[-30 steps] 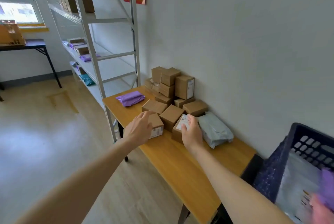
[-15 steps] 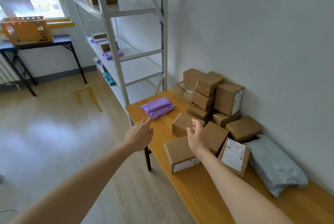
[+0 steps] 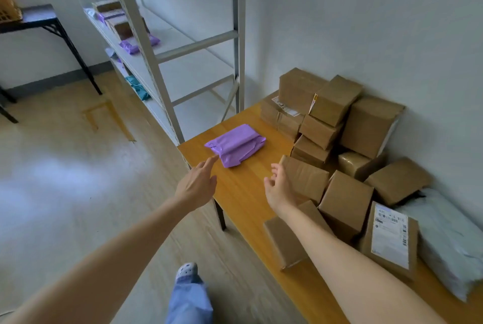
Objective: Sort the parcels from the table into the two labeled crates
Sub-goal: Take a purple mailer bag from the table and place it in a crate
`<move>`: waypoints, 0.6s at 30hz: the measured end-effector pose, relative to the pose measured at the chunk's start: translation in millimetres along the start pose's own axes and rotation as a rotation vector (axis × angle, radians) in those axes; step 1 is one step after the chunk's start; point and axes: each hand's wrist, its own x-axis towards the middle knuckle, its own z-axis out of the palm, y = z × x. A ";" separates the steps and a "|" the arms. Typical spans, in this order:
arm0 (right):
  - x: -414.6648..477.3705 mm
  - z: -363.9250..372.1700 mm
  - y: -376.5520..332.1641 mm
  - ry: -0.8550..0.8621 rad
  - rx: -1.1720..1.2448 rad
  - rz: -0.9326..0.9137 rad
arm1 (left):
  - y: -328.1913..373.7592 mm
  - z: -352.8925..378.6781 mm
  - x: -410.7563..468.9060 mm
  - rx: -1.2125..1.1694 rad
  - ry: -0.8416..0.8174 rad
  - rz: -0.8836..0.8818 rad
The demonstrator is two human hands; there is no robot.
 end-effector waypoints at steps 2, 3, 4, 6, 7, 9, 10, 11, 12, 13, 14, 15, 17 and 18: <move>14.9 18.2 0.1 -0.005 -0.021 0.030 | -15.2 -0.1 24.1 0.014 -0.029 0.023; 22.0 26.2 -0.5 -0.004 -0.029 0.050 | -22.0 -0.9 35.8 0.032 -0.040 0.033; 31.3 34.8 -2.3 0.006 -0.028 0.076 | -29.3 -2.3 50.1 0.050 -0.055 0.045; 48.0 50.1 -7.4 0.038 -0.028 0.130 | -41.4 -5.2 77.5 0.086 -0.093 0.063; 55.3 56.5 -10.4 0.053 -0.041 0.148 | -45.9 -7.4 90.0 0.103 -0.119 0.072; 71.2 70.3 -16.0 0.077 -0.070 0.188 | -55.3 -11.3 117.6 0.124 -0.179 0.092; 79.2 77.0 -18.3 0.084 -0.073 0.205 | -60.2 -12.9 131.1 0.131 -0.209 0.102; 86.4 82.8 -20.4 0.087 -0.071 0.220 | -64.2 -14.1 143.2 0.135 -0.237 0.113; 94.0 88.5 -21.8 0.087 -0.064 0.237 | -68.1 -14.8 155.1 0.142 -0.263 0.125; 103.1 94.6 -23.2 0.090 -0.055 0.255 | -72.8 -14.7 168.1 0.149 -0.284 0.139; 111.6 101.3 -23.2 0.090 -0.050 0.273 | -77.9 -13.0 180.4 0.157 -0.300 0.151; 115.7 103.9 -24.4 0.083 -0.055 0.279 | -79.7 -12.5 187.1 0.166 -0.312 0.159; 131.3 116.0 -22.0 0.071 -0.065 0.319 | -87.8 -7.9 210.2 0.194 -0.367 0.166; 136.1 120.3 -21.4 0.060 -0.069 0.337 | -90.6 -5.3 218.3 0.205 -0.395 0.165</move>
